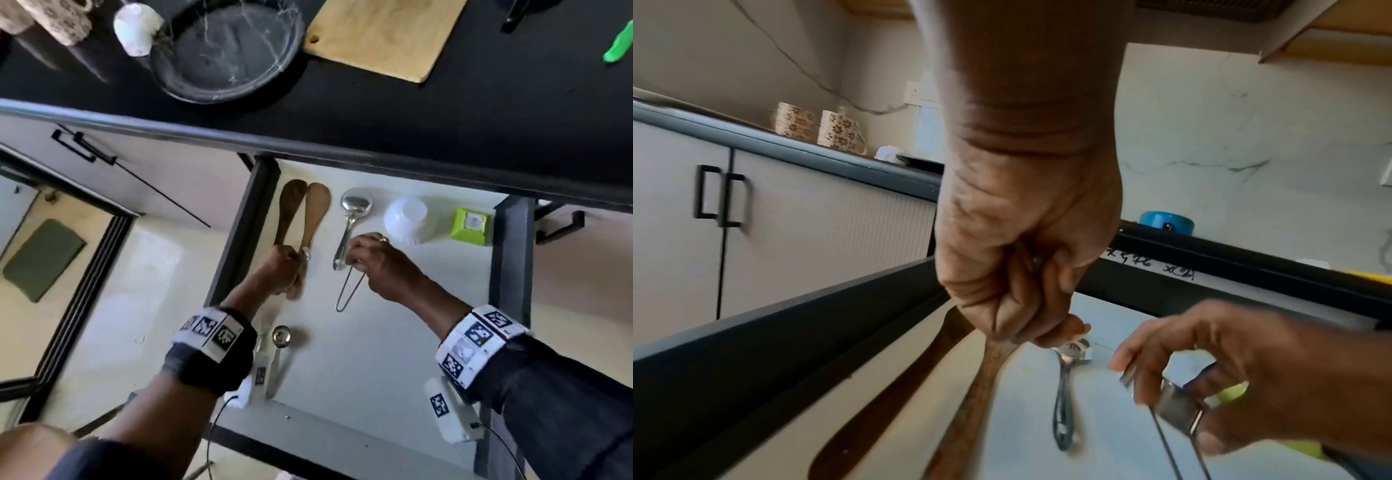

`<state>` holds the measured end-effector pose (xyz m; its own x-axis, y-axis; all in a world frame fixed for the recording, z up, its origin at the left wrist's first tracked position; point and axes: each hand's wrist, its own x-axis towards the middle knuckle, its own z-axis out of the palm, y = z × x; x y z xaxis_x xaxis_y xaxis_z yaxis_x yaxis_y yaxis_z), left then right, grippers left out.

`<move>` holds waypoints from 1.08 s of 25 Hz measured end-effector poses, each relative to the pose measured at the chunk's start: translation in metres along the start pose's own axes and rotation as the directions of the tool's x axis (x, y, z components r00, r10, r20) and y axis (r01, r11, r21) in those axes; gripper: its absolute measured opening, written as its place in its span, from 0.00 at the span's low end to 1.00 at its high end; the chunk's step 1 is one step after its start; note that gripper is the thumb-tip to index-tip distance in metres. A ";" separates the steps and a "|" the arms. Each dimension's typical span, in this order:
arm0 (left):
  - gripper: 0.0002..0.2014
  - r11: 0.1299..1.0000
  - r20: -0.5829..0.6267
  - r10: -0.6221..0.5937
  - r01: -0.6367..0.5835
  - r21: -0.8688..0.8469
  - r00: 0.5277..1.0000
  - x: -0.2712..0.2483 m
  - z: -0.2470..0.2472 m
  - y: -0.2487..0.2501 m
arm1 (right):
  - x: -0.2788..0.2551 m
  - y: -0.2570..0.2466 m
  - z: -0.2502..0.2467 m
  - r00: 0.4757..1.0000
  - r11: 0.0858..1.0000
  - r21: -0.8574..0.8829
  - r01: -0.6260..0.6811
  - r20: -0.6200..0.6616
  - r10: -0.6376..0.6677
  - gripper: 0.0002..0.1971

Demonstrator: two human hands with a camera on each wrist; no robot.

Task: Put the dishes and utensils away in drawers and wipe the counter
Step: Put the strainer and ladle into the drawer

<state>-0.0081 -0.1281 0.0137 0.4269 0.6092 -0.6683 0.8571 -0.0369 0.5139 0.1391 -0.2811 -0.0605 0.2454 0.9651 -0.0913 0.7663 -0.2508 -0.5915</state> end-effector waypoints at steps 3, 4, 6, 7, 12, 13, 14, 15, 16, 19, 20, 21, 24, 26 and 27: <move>0.15 1.000 0.012 0.011 -0.011 -0.017 1.000 0.014 -0.024 -0.015 | 0.027 -0.031 0.001 0.997 0.999 0.000 -0.051 -0.058 0.051 0.18; 0.15 0.999 0.015 0.003 -0.003 -0.043 1.000 0.017 -0.030 -0.022 | 0.037 -0.039 0.001 0.995 0.996 -0.002 -0.086 -0.047 0.086 0.19; 0.15 0.998 0.050 -0.004 0.007 -0.065 0.999 0.017 -0.036 -0.035 | 0.052 -0.050 0.003 0.981 0.981 -0.024 -0.192 0.027 0.192 0.27; 0.15 0.998 0.069 0.001 0.003 -0.063 0.998 0.017 -0.040 -0.041 | 0.060 -0.055 0.005 0.968 0.970 -0.045 -0.240 0.071 0.243 0.33; 0.15 0.998 0.113 0.000 0.008 -0.070 0.994 0.020 -0.054 -0.062 | 0.088 -0.068 0.011 0.943 0.951 -0.166 -0.261 0.167 0.288 0.39; 0.14 0.998 0.129 0.005 0.004 -0.066 0.992 0.020 -0.055 -0.061 | 0.091 -0.067 0.010 0.941 0.948 -0.179 -0.263 0.170 0.293 0.38; 0.14 0.998 0.147 0.012 -0.002 -0.068 0.989 0.021 -0.056 -0.061 | 0.093 -0.066 0.011 0.938 0.945 -0.188 -0.268 0.171 0.300 0.37; 0.14 0.997 0.162 0.021 -0.010 -0.071 0.987 0.021 -0.057 -0.060 | 0.095 -0.064 0.012 0.936 0.942 -0.199 -0.272 0.173 0.307 0.35; 0.14 0.997 0.175 0.031 -0.018 -0.076 0.984 0.021 -0.058 -0.059 | 0.096 -0.063 0.013 0.933 0.939 -0.210 -0.273 0.179 0.311 0.33; 0.15 0.996 0.200 0.047 -0.031 -0.083 0.979 0.020 -0.058 -0.056 | 0.094 -0.059 0.017 0.927 0.940 -0.212 -0.268 0.207 0.311 0.28; 0.15 0.996 0.205 0.045 -0.028 -0.084 0.978 0.020 -0.058 -0.056 | 0.094 -0.055 0.019 0.928 0.942 -0.203 -0.266 0.211 0.308 0.29; 0.14 0.996 0.208 0.041 -0.022 -0.091 0.977 0.020 -0.057 -0.056 | 0.095 -0.052 0.021 0.931 0.946 -0.192 -0.261 0.210 0.299 0.29; 0.14 0.995 0.224 0.012 0.010 -0.096 0.974 0.020 -0.054 -0.061 | 0.099 -0.048 0.026 0.944 0.957 -0.186 -0.223 0.203 0.259 0.30; 0.13 0.997 0.234 0.004 0.015 -0.079 0.972 0.020 -0.054 -0.063 | 0.100 -0.052 0.024 0.945 0.954 -0.221 -0.203 0.211 0.250 0.32; 0.13 0.997 0.237 0.008 0.009 -0.072 0.971 0.018 -0.054 -0.063 | 0.098 -0.055 0.022 0.948 0.955 -0.222 -0.198 0.206 0.244 0.35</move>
<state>-0.0703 -0.0717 -0.0017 0.4902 0.4036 -0.7725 0.8378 0.0262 0.5453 0.1082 -0.1711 -0.0547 0.2973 0.8688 -0.3959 0.8149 -0.4470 -0.3690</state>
